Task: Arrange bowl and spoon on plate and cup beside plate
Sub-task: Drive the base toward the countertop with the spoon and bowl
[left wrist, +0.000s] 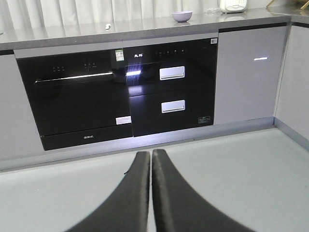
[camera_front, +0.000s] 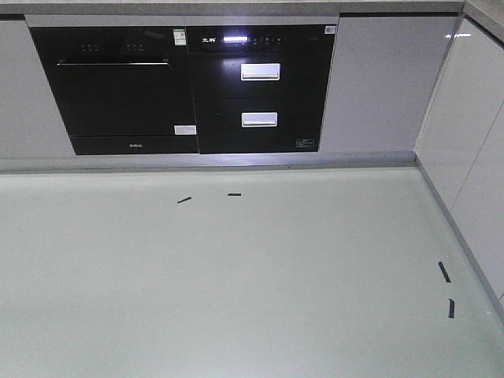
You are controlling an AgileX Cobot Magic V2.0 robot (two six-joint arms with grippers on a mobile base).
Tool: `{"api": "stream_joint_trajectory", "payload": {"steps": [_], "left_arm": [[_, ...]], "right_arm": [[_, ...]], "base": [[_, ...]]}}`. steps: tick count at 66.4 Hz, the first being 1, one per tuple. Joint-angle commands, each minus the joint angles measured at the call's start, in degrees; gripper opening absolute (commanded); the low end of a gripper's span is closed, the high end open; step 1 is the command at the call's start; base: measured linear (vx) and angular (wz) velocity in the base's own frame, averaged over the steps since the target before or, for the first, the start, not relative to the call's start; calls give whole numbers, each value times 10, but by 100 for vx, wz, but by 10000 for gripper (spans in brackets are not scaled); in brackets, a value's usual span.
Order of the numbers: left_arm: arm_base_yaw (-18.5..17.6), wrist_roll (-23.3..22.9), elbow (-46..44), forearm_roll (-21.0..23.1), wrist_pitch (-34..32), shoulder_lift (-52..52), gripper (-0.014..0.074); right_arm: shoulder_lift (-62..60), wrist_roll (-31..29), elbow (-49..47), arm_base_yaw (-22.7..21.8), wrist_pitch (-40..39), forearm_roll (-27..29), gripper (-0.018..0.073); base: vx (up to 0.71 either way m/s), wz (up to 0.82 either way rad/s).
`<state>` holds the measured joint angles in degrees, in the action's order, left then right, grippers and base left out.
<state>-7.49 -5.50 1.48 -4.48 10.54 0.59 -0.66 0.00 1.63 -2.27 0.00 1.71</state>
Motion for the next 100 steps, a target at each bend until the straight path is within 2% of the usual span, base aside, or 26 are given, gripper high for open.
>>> {"api": "stream_joint_trajectory", "payload": {"steps": [1, 100], "left_arm": [[0, -8, -4, 2, -40, -4, -6], [0, -8, -4, 2, -40, -4, -6]], "right_arm": [[-4, 0, 2, -3, -39, -2, -3], [-4, 0, 2, -3, -39, -2, -3]], "base": [[3, 3], [6, 6]]}}
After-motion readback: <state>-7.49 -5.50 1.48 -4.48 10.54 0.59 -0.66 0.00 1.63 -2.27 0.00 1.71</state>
